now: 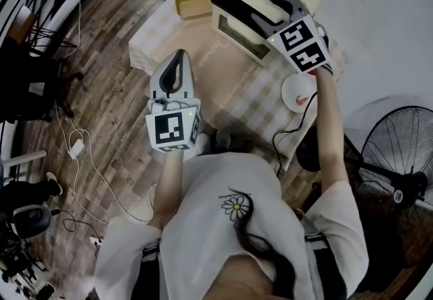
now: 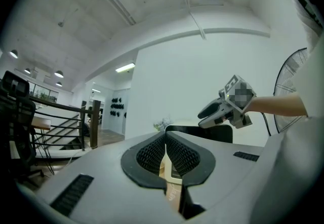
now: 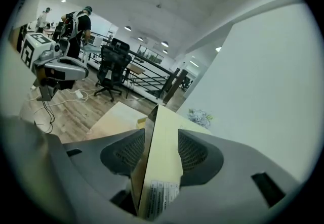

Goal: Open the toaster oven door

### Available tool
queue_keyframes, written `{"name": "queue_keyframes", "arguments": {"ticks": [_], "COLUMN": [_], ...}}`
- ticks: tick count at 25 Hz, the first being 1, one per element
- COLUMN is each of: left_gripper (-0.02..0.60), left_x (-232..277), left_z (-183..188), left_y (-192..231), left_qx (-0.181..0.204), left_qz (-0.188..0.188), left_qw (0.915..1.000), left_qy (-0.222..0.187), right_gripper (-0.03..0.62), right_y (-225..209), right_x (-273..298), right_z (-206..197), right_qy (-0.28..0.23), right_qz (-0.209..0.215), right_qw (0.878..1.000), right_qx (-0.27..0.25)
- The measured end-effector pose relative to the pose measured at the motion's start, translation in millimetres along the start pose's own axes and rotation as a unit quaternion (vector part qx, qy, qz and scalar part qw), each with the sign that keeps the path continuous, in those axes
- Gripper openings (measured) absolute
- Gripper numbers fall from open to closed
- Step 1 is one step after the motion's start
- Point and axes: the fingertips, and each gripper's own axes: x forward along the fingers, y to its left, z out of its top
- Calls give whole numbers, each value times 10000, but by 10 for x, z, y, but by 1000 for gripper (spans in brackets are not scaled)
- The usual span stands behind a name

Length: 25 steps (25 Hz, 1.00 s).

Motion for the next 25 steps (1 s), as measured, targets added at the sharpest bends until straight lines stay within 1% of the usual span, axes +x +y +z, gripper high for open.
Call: {"name": "queue_keyframes", "arguments": {"ticks": [3, 7, 14, 22, 23, 24, 25], "left_gripper": [17, 17, 17, 17, 17, 17, 17], "left_x": [7, 32, 96, 138, 156, 185, 224], "left_z": [-45, -84, -138, -178, -170, -164, -169], "left_y": [0, -28, -134, -203, -197, -190, -183], "left_qx": [-15, -6, 17, -79, -138, -283, -554], "left_qz": [-5, -51, -189, -310, -316, -337, -379], "left_qw": [10000, 9999, 9996, 9991, 9991, 9988, 9975], "left_qy": [83, 127, 195, 273, 255, 227, 197], "right_gripper": [189, 181, 181, 178, 178, 178, 178], "right_y": [21, 71, 66, 68, 68, 64, 60], "right_x": [56, 102, 147, 141, 144, 146, 148], "right_z": [-106, -201, -219, -213, -211, -209, -208], "right_qy": [332, 639, 1053, 1086, 1094, 1090, 1078], "right_qz": [265, 457, 463, 418, 425, 435, 442], "right_qw": [9991, 9969, 9932, 9929, 9927, 9927, 9928], "right_qx": [8, 40, 189, 263, 260, 266, 278]}}
